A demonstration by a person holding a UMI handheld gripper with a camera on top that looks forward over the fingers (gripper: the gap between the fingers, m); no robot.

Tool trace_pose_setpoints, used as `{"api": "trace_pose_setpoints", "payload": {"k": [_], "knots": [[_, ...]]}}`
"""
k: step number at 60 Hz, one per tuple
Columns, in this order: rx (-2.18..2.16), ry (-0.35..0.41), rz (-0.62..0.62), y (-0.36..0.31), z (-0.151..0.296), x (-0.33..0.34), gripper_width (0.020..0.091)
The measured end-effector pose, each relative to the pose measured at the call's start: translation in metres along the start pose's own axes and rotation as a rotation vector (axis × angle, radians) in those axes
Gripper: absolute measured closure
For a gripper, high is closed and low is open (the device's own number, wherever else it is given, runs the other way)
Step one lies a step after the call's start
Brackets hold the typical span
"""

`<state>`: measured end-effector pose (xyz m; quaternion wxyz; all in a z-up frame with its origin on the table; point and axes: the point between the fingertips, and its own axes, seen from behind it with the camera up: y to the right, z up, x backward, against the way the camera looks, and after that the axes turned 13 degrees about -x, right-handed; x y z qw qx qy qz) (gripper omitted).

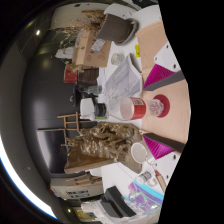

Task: Pour water

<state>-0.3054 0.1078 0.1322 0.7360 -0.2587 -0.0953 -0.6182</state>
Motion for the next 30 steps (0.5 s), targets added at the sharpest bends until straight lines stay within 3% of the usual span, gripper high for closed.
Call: {"api": "trace_pose_setpoints", "payload": {"k": [17,30], "knots": [[0.086,-0.029,-0.111,-0.048,-0.027,0.162,0.0249],[0.160,-0.031,-0.134,-0.084,-0.052,0.236,0.0253]]}}
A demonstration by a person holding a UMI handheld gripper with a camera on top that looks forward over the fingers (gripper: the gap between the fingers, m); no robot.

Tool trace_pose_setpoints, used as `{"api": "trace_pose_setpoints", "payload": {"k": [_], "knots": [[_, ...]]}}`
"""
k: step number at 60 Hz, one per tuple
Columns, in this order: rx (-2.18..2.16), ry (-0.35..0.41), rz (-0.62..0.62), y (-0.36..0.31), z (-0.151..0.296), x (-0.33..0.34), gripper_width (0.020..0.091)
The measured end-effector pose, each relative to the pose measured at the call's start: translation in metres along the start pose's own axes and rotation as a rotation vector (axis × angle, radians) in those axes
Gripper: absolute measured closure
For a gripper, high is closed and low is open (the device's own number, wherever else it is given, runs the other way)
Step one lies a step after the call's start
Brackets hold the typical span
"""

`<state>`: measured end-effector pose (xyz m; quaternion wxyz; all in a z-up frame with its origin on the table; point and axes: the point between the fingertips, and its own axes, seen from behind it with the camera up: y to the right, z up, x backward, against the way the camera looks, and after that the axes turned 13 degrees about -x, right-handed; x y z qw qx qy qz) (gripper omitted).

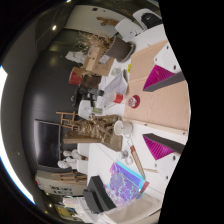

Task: Pour water

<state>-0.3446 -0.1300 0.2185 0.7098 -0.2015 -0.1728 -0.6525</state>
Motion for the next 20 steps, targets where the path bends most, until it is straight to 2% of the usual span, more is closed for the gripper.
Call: {"api": "trace_pose_setpoints", "payload": {"k": [7,20], "knots": [[0.012,0.020,-0.023,-0.002,0.002,0.016,0.0254],[-0.024,0.011,-0.044,-0.002,0.000,0.024,0.0251]]}}
